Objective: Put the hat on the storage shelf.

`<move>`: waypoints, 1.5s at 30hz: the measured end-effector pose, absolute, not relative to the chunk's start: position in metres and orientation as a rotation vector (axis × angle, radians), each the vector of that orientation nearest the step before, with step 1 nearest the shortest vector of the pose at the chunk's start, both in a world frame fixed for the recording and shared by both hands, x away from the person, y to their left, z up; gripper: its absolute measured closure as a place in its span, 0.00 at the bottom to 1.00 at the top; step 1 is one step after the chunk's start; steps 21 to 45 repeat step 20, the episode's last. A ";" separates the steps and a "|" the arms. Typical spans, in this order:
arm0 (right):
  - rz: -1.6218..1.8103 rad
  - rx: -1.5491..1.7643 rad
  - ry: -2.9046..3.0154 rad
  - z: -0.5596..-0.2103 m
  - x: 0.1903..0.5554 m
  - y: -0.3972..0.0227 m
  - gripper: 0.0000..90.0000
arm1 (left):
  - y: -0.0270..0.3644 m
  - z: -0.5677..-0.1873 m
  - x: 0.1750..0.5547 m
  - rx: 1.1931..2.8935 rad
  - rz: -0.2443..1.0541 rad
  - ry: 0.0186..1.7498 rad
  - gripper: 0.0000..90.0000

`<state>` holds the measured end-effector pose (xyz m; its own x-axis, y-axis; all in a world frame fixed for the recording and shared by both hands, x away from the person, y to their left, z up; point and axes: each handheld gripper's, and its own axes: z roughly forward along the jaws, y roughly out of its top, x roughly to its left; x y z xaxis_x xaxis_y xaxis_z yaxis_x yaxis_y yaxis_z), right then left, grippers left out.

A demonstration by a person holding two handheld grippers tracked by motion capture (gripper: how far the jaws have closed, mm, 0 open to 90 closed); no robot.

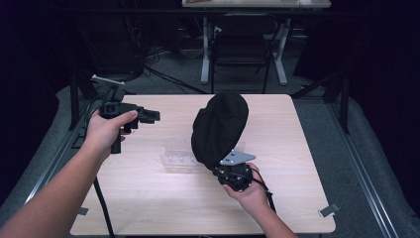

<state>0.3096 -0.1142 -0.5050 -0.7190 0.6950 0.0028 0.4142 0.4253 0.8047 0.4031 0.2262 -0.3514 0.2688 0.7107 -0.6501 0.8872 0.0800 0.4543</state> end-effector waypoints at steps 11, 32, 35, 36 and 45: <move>1.127 0.936 2.358 -0.507 0.295 -0.133 0.67 | 0.243 -0.383 0.386 1.838 -0.040 1.482 0.59; 1.131 0.905 2.302 -0.513 0.282 -0.158 0.45 | 0.263 -0.423 0.361 1.944 0.063 1.393 0.55; 1.131 0.905 2.302 -0.513 0.282 -0.158 0.45 | 0.263 -0.423 0.361 1.944 0.063 1.393 0.55; 1.131 0.905 2.302 -0.513 0.282 -0.158 0.45 | 0.263 -0.423 0.361 1.944 0.063 1.393 0.55; 1.131 0.905 2.302 -0.513 0.282 -0.158 0.45 | 0.263 -0.423 0.361 1.944 0.063 1.393 0.55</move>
